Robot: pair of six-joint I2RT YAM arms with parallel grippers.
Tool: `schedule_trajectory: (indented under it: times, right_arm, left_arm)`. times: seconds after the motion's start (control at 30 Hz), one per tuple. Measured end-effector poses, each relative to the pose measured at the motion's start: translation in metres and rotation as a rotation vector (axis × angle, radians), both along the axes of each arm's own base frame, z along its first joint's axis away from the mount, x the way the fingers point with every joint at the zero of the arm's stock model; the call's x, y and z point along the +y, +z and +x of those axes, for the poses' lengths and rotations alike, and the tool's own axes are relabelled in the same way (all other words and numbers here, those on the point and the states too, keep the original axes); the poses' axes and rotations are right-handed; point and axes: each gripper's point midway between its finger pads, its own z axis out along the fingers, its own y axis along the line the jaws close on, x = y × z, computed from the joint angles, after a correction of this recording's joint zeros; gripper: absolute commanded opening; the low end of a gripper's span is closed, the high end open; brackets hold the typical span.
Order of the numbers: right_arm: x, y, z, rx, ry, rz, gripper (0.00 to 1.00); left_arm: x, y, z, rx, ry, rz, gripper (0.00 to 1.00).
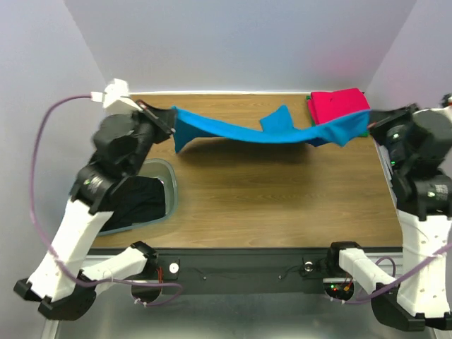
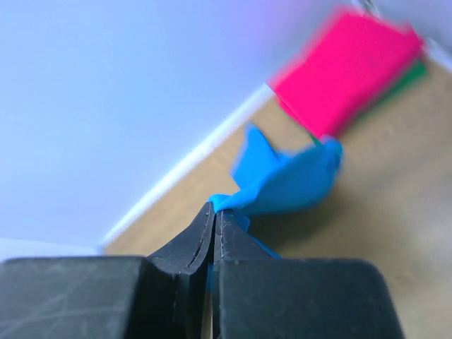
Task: Fold and stack the t-shirts
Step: Fold the tshirt
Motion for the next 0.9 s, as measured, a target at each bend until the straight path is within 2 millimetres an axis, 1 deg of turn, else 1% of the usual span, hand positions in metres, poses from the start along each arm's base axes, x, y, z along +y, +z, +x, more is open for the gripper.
schedule_trajectory:
  times: [0.03,0.07,0.1,0.13,0.17,0.2,0.23,0.27,0.3,0.33,0.37,0.4,0.47,0.53,0.57,0.63,0.67,0.73,0.8,0.87,0.9]
  right_arm:
    - [0.0,0.022,-0.004,-0.045,0.003,-0.007,0.0]
    - [0.0,0.047,-0.009,-0.104,0.008,-0.019,0.0]
    - [0.0,0.066,-0.015,-0.146,0.013,-0.027,0.0]
    - [0.001,0.094,-0.024,-0.212,0.016,-0.035,0.01]
    - [0.001,0.114,-0.033,-0.263,0.019,-0.045,0.0]
    - [0.001,0.129,-0.04,-0.302,0.021,-0.048,0.0]
    - [0.001,0.152,-0.054,-0.36,0.023,-0.056,0.0]
    - [0.001,0.164,-0.062,-0.393,0.023,-0.06,0.0]
    - [0.001,0.181,-0.076,-0.442,0.023,-0.063,0.0]
    - [0.001,0.188,-0.082,-0.462,0.024,-0.065,0.0]
    - [0.001,0.202,-0.095,-0.508,0.024,-0.067,0.0]
    - [0.001,0.217,-0.111,-0.559,0.024,-0.071,0.0]
    - [0.001,0.234,-0.133,-0.621,0.023,-0.075,0.0]
    - [0.001,0.247,-0.151,-0.673,0.022,-0.078,0.0]
    - [0.001,0.25,-0.156,-0.688,0.022,-0.079,0.0]
    - [0.002,0.252,-0.158,-0.696,0.024,-0.08,0.0]
    - [0.002,0.251,-0.156,-0.691,0.026,-0.08,0.0]
    - [0.002,0.244,-0.142,-0.657,0.028,-0.083,0.0]
    - [0.003,0.232,-0.116,-0.6,0.034,-0.088,0.0]
    - [0.005,0.211,-0.074,-0.52,0.044,-0.091,0.0]
    - [0.006,0.193,-0.044,-0.459,0.053,-0.092,0.0]
  left_arm:
    - [0.004,0.024,-0.009,-0.054,-0.01,-0.027,0.0]
    - [0.007,0.038,-0.014,-0.084,-0.013,-0.043,0.0]
    - [0.012,0.061,-0.026,-0.131,-0.023,-0.068,0.0]
    - [0.017,0.079,-0.036,-0.17,-0.029,-0.088,0.0]
    - [0.021,0.093,-0.044,-0.2,-0.038,-0.103,0.0]
    - [0.025,0.109,-0.054,-0.233,-0.051,-0.119,0.0]
    - [0.027,0.12,-0.061,-0.258,-0.061,-0.13,0.0]
    - [0.029,0.132,-0.07,-0.287,-0.076,-0.142,0.0]
    - [0.03,0.138,-0.075,-0.299,-0.088,-0.148,0.0]
    - [0.033,0.146,-0.085,-0.32,-0.103,-0.157,0.0]
    - [0.037,0.157,-0.097,-0.348,-0.118,-0.171,0.0]
    - [0.04,0.163,-0.104,-0.366,-0.129,-0.179,0.0]
    - [0.045,0.173,-0.119,-0.399,-0.149,-0.196,0.0]
    - [0.048,0.176,-0.127,-0.412,-0.16,-0.202,0.0]
    - [0.049,0.176,-0.13,-0.414,-0.163,-0.203,0.0]
    - [0.049,0.174,-0.13,-0.406,-0.164,-0.199,0.0]
    - [0.048,0.172,-0.128,-0.4,-0.161,-0.197,0.0]
    - [0.047,0.166,-0.122,-0.38,-0.144,-0.188,0.0]
    - [0.047,0.155,-0.11,-0.35,-0.113,-0.175,0.0]
    - [0.047,0.137,-0.089,-0.298,-0.045,-0.158,0.0]
    - [0.048,0.125,-0.076,-0.267,-0.004,-0.149,0.0]
